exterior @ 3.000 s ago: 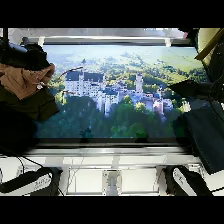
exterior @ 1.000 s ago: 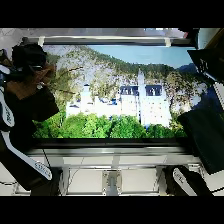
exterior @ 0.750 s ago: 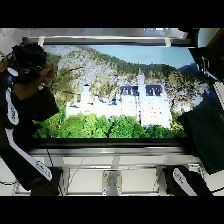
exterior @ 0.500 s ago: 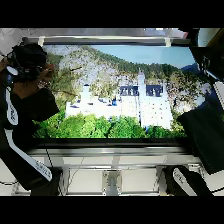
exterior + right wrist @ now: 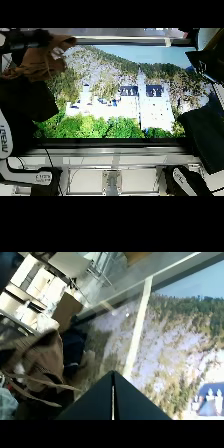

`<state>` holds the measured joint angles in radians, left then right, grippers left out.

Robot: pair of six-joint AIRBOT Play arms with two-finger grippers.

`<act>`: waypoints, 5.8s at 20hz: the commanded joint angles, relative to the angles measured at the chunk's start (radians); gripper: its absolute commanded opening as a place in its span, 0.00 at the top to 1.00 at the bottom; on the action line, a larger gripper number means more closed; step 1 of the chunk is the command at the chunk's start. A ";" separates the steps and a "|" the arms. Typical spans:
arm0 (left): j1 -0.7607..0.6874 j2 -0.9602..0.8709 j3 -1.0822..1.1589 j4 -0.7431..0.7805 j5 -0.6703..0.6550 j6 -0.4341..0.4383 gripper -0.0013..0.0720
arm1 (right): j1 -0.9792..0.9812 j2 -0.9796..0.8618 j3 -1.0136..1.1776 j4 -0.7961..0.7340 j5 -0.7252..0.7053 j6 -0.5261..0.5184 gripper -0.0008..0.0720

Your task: Fold the clothes and pants, and hang the long-sleeved shirts on hangers.

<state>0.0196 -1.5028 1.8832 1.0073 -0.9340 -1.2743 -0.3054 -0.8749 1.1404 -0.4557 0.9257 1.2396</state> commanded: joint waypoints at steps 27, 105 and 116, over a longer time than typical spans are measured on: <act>-0.389 -0.373 0.142 -0.378 -0.176 0.055 0.28 | -0.179 -0.047 -0.116 -0.927 0.330 -0.057 0.67; 0.518 -0.060 -0.541 -0.732 -0.559 0.195 0.38 | 0.069 0.674 -0.510 -0.857 0.241 0.733 0.54; 0.518 -0.060 -0.541 -0.732 -0.559 0.202 0.38 | 0.069 0.894 -1.014 -0.292 -0.258 0.766 0.32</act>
<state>0.5377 -1.5620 1.3422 0.2749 -1.4937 -1.0737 -0.2344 0.0612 0.1379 -0.8524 0.8349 2.1128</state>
